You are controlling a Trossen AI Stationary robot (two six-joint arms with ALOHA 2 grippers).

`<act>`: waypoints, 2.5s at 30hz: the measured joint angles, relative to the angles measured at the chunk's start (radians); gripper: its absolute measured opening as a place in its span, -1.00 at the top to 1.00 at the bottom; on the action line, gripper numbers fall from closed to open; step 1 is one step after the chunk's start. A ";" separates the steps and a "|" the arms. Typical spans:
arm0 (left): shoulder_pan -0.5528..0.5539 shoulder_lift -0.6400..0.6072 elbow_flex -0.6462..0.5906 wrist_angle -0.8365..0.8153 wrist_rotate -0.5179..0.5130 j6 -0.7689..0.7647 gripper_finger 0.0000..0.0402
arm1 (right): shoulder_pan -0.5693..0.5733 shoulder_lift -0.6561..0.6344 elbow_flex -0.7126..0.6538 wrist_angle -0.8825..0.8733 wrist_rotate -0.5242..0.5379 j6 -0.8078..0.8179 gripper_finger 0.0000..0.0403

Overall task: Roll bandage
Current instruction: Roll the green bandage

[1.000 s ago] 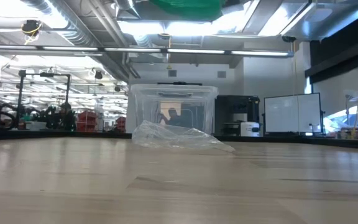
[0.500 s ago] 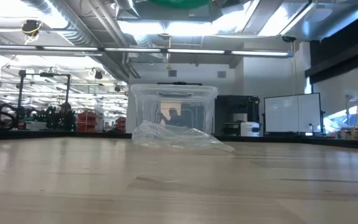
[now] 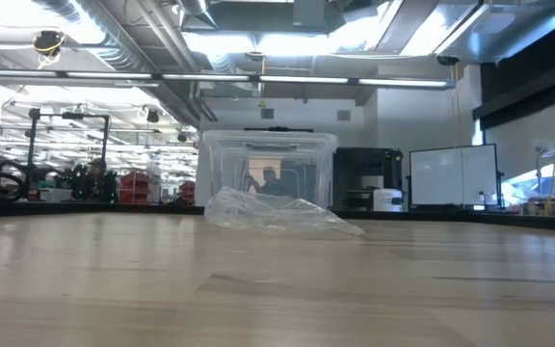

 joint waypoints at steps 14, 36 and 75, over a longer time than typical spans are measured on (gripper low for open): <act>0.001 0.000 0.000 -0.013 -0.002 -0.003 0.94 | -0.058 0.041 -0.189 0.489 -0.112 0.001 -0.04; -0.123 0.000 0.000 -0.004 0.005 0.004 0.94 | -0.070 0.036 -0.188 0.338 0.234 -0.287 0.98; 0.011 0.075 0.000 -0.271 0.045 -0.333 0.94 | 0.117 -0.060 0.089 0.526 0.220 -1.237 0.98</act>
